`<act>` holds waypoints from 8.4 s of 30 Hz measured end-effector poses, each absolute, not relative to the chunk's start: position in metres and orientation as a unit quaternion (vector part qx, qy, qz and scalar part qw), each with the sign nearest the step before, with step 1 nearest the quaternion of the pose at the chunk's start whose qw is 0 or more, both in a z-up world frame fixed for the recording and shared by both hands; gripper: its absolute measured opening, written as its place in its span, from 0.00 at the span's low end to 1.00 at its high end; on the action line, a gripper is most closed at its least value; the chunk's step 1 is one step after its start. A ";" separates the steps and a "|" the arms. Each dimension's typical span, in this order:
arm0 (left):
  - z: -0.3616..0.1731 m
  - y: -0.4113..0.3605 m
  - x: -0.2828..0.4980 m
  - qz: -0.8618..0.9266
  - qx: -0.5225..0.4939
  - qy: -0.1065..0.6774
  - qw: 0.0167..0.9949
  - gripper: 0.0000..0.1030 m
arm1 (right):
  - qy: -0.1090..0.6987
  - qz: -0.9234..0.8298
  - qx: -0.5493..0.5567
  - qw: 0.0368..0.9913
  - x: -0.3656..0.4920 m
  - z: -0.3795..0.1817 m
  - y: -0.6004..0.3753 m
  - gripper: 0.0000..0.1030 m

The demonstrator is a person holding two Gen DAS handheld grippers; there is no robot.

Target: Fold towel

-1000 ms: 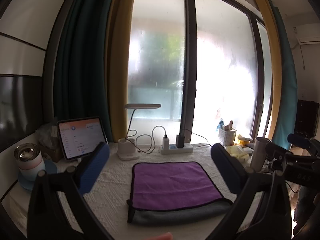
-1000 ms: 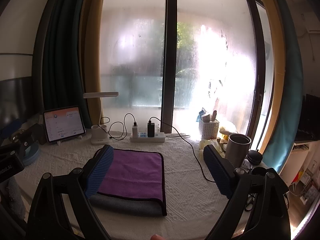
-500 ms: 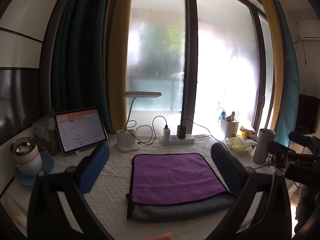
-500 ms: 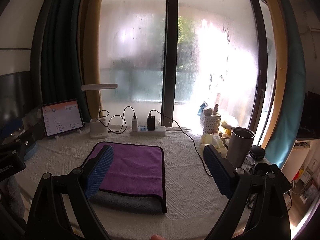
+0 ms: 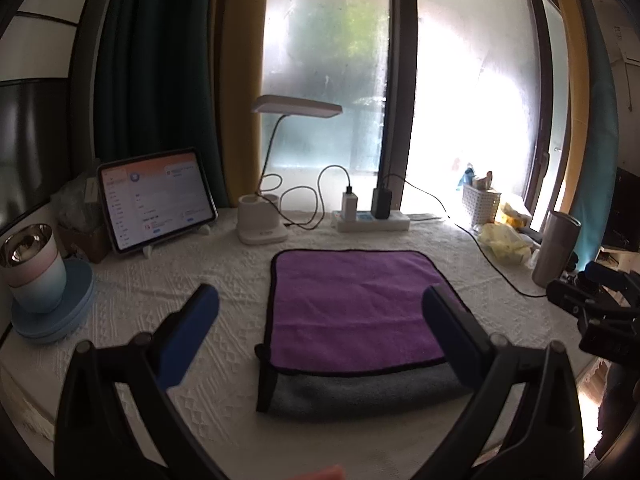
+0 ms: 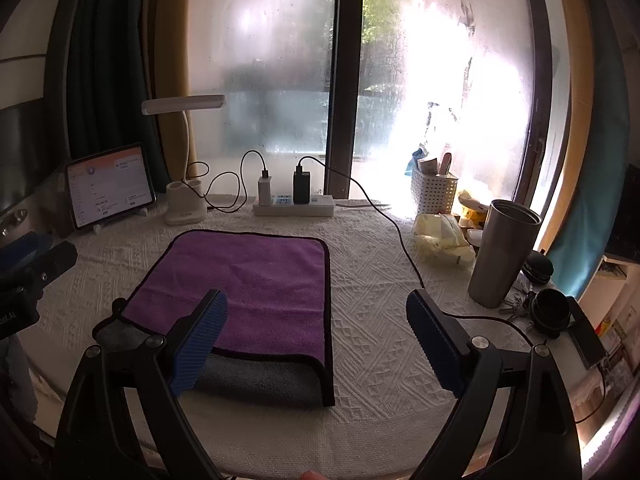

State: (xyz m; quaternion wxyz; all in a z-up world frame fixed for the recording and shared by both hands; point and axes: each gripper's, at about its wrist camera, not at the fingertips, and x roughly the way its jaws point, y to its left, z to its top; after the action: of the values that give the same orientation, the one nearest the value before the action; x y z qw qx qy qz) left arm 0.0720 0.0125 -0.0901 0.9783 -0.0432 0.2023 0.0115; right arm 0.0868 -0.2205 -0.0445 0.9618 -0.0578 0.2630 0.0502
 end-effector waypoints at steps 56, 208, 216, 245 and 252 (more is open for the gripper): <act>-0.193 0.046 0.124 -0.037 -0.076 0.380 0.921 0.06 | 0.397 0.135 -0.020 0.907 0.136 -0.152 -0.232 0.05; -0.082 0.067 0.255 0.067 -0.052 0.283 0.955 0.88 | 0.361 0.084 -0.068 0.926 0.302 -0.075 -0.182 0.81; -0.060 0.058 0.202 0.057 -0.057 0.254 0.964 0.89 | 0.339 0.093 -0.069 0.934 0.258 -0.055 -0.180 0.81; 0.001 0.023 0.063 0.042 -0.036 0.178 0.983 0.90 | 0.217 0.080 -0.054 0.971 0.105 0.036 -0.192 0.81; 0.028 0.015 0.034 0.035 -0.025 0.144 0.989 0.90 | 0.178 0.078 -0.052 0.979 0.074 0.063 -0.200 0.81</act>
State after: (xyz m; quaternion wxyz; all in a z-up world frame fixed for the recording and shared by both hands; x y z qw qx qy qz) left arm 0.0339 0.0151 0.0278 0.9886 -0.0246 0.1441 0.0350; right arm 0.0745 -0.1995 0.0628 0.9795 -0.0524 0.1783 0.0779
